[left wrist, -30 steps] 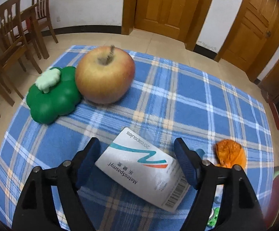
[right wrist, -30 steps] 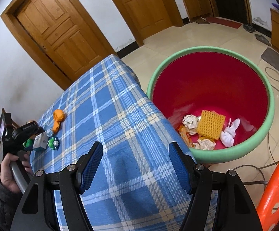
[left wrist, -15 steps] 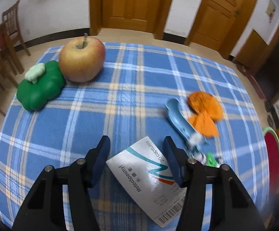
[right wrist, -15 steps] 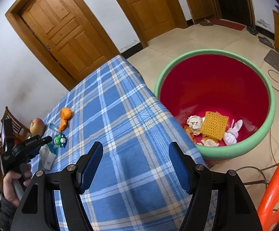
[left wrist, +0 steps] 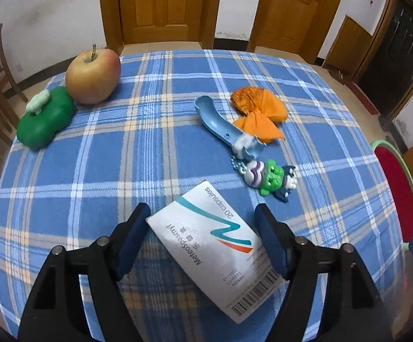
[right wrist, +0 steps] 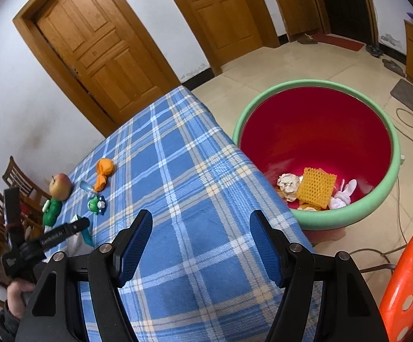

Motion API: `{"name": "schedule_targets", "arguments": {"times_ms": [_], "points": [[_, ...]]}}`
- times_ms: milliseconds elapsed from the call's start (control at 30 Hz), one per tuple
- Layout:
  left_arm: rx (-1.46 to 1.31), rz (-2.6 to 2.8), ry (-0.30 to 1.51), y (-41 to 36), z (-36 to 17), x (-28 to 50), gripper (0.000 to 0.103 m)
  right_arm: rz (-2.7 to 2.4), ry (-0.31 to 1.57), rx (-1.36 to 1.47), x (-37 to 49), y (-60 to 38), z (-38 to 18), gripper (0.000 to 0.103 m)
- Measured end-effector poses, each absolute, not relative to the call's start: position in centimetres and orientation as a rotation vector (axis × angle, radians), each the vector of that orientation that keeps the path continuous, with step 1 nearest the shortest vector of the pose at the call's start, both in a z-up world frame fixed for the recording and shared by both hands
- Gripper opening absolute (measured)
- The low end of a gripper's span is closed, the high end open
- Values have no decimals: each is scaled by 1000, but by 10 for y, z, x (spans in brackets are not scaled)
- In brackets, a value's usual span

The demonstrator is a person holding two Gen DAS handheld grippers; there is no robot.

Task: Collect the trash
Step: 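Grasp the white medicine box with the left tool, then lift the medicine box with the left tool while the right tool moves toward the toys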

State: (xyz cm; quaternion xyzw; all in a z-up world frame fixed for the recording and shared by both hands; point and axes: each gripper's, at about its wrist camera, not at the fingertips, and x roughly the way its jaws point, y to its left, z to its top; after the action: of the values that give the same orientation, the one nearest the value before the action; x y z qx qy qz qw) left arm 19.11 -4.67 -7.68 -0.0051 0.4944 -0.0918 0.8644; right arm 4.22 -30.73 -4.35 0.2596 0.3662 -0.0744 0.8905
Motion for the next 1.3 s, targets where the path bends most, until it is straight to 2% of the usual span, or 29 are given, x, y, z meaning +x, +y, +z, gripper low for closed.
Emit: {"name": "schedule_targets", "arguments": {"times_ms": [400, 700, 1300], "points": [[26, -217, 1015, -55, -78, 172, 77, -161, 740, 554, 35, -316, -41, 72], [-14, -235, 1004, -41, -73, 170, 60, -145, 761, 525, 41, -301, -38, 72], [-81, -138, 866, 42, -30, 189, 60, -15, 843, 390, 101, -235, -39, 72]]}}
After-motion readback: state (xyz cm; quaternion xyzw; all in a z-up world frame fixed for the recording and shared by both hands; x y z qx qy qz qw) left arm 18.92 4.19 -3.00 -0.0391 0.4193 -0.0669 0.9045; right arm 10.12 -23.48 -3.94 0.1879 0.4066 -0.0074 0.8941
